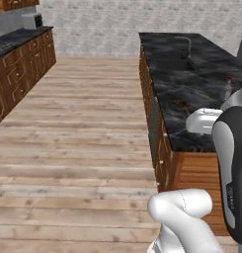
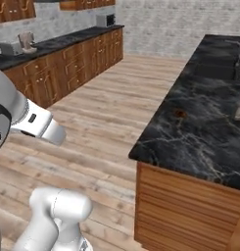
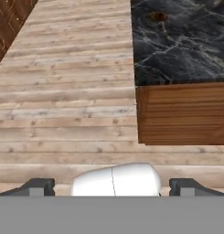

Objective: Place the beer and liquor on the top shelf of the fridge to keep them out of children's reach, and place the sweet potato on lower shelves for easy access.

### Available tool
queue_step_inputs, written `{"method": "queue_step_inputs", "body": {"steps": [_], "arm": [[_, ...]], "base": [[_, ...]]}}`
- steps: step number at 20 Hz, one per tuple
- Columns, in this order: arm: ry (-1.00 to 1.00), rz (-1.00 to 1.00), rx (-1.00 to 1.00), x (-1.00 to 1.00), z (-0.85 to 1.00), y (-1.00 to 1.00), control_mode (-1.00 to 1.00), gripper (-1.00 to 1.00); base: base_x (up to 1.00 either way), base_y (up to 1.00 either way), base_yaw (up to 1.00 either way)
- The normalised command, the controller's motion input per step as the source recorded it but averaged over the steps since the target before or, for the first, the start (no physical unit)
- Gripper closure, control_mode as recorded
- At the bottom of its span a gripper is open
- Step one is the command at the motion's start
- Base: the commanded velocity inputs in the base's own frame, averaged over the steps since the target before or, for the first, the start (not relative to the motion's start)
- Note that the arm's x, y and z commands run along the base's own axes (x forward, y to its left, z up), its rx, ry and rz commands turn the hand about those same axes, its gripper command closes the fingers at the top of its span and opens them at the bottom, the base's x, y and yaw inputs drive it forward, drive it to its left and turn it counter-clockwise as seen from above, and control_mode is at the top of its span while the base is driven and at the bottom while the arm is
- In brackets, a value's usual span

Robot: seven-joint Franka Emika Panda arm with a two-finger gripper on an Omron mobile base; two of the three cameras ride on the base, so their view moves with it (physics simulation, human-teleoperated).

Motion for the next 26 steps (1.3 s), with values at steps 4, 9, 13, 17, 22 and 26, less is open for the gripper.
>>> {"method": "queue_step_inputs", "body": {"steps": [4,9,13,17,22,26], "arm": [[0.0,0.0,0.0,0.0,0.0,0.0,1.0,-1.0],[0.0,0.0,0.0,0.0,0.0,0.0,1.0,-1.0],[0.0,0.0,0.0,0.0,0.0,0.0,1.0,-1.0],[0.0,0.0,0.0,0.0,0.0,0.0,1.0,-1.0],[0.0,0.0,0.0,0.0,0.0,0.0,1.0,-1.0],[0.0,0.0,0.0,0.0,0.0,0.0,1.0,-1.0]], "base": [[0.38,1.0,-0.47],[0.66,0.9,-0.46],[0.76,0.79,-0.5],[0.83,0.57,-0.56],[0.82,0.43,-0.61],[0.81,0.43,-0.63]]}}
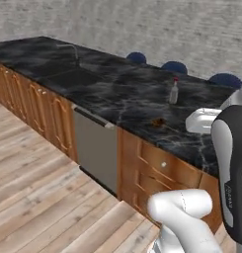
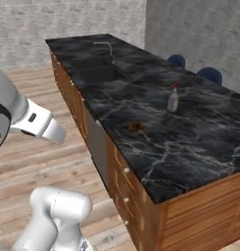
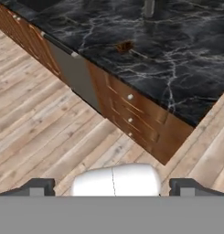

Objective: Place the beer and liquor on the top shelf of the fridge to keep them out of children's reach, and place the sweet potato on lower shelves for easy access.

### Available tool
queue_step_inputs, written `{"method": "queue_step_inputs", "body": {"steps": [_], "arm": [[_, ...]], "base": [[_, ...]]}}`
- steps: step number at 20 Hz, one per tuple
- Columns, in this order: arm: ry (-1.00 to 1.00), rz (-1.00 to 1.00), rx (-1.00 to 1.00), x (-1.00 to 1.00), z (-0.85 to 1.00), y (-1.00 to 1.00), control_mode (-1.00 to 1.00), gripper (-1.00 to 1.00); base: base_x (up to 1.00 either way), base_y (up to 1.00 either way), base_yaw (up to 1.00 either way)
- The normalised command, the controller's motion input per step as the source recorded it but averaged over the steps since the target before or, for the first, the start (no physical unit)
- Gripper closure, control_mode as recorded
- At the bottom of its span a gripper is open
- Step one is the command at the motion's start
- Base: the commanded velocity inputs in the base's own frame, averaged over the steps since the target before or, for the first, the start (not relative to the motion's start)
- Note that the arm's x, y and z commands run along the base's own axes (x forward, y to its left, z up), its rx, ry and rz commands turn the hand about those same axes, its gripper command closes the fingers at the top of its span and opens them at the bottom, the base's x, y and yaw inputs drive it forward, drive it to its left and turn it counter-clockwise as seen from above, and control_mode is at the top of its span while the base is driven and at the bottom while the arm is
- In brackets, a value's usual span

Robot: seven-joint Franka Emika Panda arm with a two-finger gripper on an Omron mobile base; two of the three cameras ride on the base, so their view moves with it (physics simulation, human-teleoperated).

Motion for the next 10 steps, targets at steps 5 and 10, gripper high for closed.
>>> {"method": "queue_step_inputs", "body": {"steps": [5,10], "arm": [[0.0,0.0,0.0,0.0,0.0,0.0,1.0,-1.0],[0.0,0.0,0.0,0.0,0.0,0.0,1.0,-1.0]], "base": [[0.7,0.49,-0.63],[0.64,0.55,-0.64]]}}
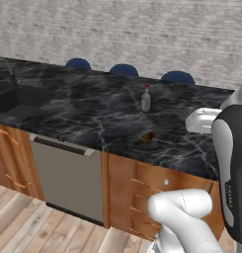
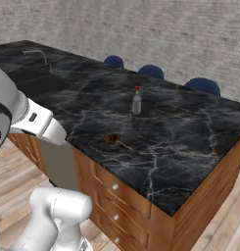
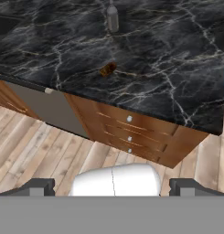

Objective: Place the beer and liquor on the top shelf of the fridge to keep them out of children's reach, and place the sweet potato on lower shelves for easy access.

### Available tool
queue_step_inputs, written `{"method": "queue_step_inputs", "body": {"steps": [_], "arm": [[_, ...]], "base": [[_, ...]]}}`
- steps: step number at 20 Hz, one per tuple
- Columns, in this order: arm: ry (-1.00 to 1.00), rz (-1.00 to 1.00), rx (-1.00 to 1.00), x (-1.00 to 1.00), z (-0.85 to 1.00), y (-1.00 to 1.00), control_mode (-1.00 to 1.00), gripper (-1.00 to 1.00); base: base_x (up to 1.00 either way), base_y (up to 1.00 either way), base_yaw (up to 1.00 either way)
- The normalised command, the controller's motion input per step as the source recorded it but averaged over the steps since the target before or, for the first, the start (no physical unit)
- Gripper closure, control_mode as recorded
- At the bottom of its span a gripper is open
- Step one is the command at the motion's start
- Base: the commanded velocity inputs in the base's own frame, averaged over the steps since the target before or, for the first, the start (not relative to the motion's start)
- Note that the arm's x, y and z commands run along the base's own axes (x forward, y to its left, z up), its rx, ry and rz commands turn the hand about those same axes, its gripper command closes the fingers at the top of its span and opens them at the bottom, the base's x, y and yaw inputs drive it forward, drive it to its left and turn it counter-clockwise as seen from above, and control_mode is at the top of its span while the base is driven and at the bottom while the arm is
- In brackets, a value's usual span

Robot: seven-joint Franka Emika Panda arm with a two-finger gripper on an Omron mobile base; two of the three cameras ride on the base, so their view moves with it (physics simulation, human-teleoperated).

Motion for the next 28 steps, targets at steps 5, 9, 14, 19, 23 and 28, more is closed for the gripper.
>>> {"method": "queue_step_inputs", "body": {"steps": [5,9,14,19,23,28], "arm": [[0.0,0.0,0.0,0.0,0.0,0.0,1.0,-1.0],[0.0,0.0,0.0,0.0,0.0,0.0,1.0,-1.0],[0.0,0.0,0.0,0.0,0.0,0.0,1.0,-1.0],[0.0,0.0,0.0,0.0,0.0,0.0,1.0,-1.0],[0.0,-0.12,0.0,0.36,-0.2,0.0,-1.0,-1.0],[0.05,-0.08,0.0,0.52,-0.6,-0.01,-1.0,-1.0]], "base": [[0.6,0.61,-0.62],[0.47,0.68,-0.56],[0.43,0.68,-0.48],[0.5,0.3,-0.34],[0.13,0.0,-0.05],[0.0,0.0,0.0]]}}
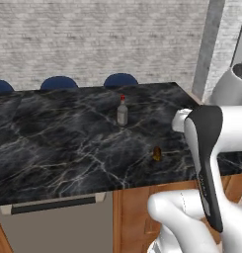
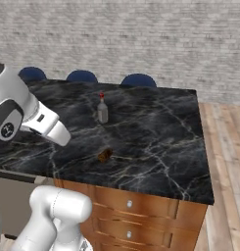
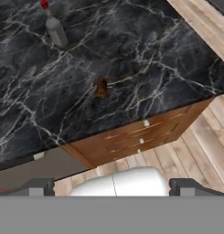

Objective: Place the beer and liquor on the top shelf of the fridge to keep them out of children's reach, and place the sweet potato on lower shelves for easy access.

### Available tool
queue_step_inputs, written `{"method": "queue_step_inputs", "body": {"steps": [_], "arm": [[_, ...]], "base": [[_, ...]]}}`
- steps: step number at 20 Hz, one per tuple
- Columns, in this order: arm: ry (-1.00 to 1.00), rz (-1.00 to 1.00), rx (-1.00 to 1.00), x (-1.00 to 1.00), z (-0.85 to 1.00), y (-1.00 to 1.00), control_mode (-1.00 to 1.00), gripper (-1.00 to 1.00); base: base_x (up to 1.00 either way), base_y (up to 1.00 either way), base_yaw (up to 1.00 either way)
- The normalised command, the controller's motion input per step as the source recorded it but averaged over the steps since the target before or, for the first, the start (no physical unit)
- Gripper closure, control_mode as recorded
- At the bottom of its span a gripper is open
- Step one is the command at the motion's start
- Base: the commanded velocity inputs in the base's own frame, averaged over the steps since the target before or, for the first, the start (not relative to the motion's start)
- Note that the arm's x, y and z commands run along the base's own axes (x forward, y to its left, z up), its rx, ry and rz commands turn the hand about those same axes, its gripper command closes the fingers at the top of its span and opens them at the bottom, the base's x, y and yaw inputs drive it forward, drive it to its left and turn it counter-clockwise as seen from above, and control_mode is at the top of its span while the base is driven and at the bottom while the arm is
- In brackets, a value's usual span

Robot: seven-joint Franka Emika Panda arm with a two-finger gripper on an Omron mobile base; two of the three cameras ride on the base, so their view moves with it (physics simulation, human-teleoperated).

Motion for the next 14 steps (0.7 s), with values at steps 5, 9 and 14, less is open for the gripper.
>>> {"method": "queue_step_inputs", "body": {"steps": [5,9,14], "arm": [[0.12,-0.01,0.0,0.57,-0.73,-0.05,-1.0,-1.0],[0.14,0.0,0.0,0.58,-0.79,-0.02,-1.0,-1.0],[0.1,0.0,0.0,0.64,-0.66,-0.03,-1.0,-1.0]], "base": [[0.0,0.0,0.0],[0.0,0.0,0.0],[0.0,0.0,0.0]]}}
